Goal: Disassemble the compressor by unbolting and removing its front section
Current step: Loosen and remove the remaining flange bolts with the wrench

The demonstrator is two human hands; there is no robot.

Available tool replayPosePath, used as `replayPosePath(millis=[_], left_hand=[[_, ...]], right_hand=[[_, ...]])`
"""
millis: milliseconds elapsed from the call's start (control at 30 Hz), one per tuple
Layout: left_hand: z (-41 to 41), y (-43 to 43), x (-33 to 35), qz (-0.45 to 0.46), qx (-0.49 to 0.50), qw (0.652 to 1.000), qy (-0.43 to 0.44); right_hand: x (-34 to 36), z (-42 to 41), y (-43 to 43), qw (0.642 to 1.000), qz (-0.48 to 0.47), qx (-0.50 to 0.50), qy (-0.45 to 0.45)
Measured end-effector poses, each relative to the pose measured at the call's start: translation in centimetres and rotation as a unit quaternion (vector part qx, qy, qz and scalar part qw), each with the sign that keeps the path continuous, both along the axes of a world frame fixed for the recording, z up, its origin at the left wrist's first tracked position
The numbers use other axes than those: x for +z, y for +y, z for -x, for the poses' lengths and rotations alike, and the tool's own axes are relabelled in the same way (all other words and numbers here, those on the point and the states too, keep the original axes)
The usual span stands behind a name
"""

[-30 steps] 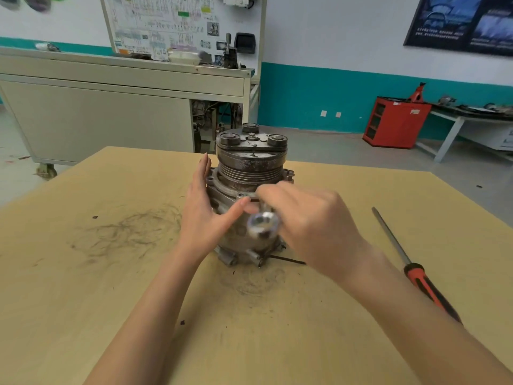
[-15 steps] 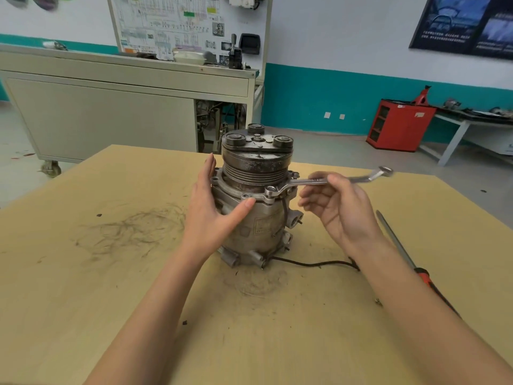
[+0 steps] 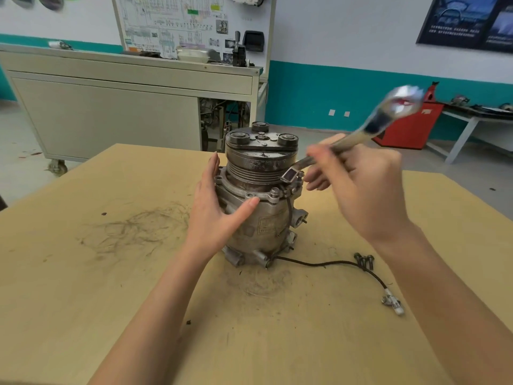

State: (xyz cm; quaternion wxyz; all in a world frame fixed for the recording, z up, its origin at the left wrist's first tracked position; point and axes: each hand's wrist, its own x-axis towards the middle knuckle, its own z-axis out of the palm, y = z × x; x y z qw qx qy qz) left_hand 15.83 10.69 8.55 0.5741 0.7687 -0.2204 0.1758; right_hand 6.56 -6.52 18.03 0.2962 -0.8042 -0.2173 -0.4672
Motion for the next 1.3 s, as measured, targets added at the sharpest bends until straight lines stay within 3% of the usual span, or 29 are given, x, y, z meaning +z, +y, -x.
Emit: replayPosePath(millis=[67,133,367,533,667,700,767,833,867,967,1067,1167,1233,1300], left_hand=[[0.0,0.0,0.0,-0.001,-0.001,1.000,-0.003],[-0.2,0.0,-0.1,-0.009,0.007,1.000,-0.005],[-0.1,-0.3,0.0,0.044,-0.026,0.999,0.010],[-0.1,-0.2,-0.1,0.017,-0.006,1.000,0.003],[0.2,-0.1,-0.1,0.019,-0.004,1.000,0.006],[0.2,-0.1,0.0,0.018,-0.004,1.000,0.007],[0.2,-0.1,0.0,0.016,-0.004,1.000,0.012],[0.2,-0.1,0.0,0.014,-0.005,1.000,0.015],[0.2,0.0,0.0,0.015,-0.006,1.000,0.016],[0.2,0.0,0.0,0.017,-0.011,1.000,0.016],[0.1,0.0,0.1,0.010,-0.006,1.000,0.011],[0.1,-0.1,0.1,0.007,-0.004,1.000,0.005],[0.2,-0.1,0.0,0.005,-0.002,1.000,0.001],[0.3,-0.1,0.0,0.000,0.000,1.000,-0.005]], right_hand=[[-0.3,0.4,1.5,0.969,0.191,-0.111,-0.107],[-0.6,0.6,2.8,0.924,0.292,-0.188,-0.161],[-2.3,1.0,5.6,0.889,0.328,-0.263,-0.180],[-4.8,1.2,4.8,0.892,0.339,-0.215,-0.208],[-5.9,1.0,1.8,0.948,0.236,-0.105,-0.184],[-6.1,1.0,0.9,0.970,0.176,-0.073,-0.154],[-5.8,0.8,-0.7,0.999,-0.031,0.012,-0.032],[-5.1,-0.1,-2.1,0.960,-0.249,0.073,0.106],[-4.8,-0.6,-2.8,0.934,-0.314,0.087,0.147],[-4.1,-1.4,-3.4,0.915,-0.353,0.103,0.165],[-3.3,-0.5,-2.7,0.960,-0.254,0.083,0.087],[-1.9,0.6,-1.2,0.999,-0.024,0.024,-0.025],[-1.3,1.0,-0.2,0.981,0.153,-0.064,-0.097],[-1.0,1.2,0.9,0.952,0.256,-0.124,-0.112]])
